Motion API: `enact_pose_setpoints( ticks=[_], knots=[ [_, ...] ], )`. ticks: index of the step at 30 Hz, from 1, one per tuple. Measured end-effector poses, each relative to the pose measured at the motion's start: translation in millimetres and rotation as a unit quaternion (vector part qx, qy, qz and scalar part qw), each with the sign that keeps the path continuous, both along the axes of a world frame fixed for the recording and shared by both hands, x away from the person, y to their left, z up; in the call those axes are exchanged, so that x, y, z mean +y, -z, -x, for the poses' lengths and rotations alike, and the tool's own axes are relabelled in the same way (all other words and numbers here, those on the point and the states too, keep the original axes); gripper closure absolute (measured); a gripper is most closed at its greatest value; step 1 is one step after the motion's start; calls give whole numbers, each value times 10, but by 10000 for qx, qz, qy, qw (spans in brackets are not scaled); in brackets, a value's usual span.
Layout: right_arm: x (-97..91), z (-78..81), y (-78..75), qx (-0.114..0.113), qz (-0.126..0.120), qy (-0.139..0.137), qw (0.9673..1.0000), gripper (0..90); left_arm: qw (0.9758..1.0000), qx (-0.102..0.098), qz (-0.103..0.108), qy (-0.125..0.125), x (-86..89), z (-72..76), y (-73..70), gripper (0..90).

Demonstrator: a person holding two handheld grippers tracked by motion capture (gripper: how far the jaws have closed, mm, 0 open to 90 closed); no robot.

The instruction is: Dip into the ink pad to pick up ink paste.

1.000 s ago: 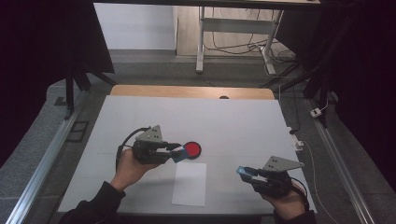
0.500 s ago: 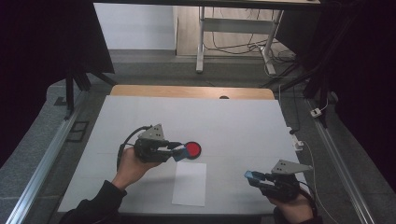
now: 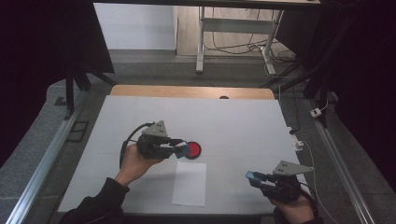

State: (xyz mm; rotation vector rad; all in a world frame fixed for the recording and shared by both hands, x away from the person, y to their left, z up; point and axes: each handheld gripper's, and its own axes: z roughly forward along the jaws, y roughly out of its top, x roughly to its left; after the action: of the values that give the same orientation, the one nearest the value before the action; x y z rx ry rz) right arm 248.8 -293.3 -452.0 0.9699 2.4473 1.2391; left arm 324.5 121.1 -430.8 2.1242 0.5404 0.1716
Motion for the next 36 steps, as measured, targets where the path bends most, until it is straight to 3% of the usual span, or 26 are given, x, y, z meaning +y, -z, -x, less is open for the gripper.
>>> enact_pose_setpoints(
  ticks=[12,17,23,36],
  knots=[
    [-14,13,-2,-16,-30,16,10000,685,9993,185,-325,-62,-151,-141,82,706],
    [-18,20,-5,-32,-10,15,10000,685,9990,279,-326,-125,-204,-227,123,706],
    [-11,30,-6,-56,45,14,10000,685,9987,251,-387,-197,-263,-321,160,706],
    [-38,43,-14,-68,35,51,10000,685,9969,503,-457,-398,-338,-536,313,705]
  ],
)
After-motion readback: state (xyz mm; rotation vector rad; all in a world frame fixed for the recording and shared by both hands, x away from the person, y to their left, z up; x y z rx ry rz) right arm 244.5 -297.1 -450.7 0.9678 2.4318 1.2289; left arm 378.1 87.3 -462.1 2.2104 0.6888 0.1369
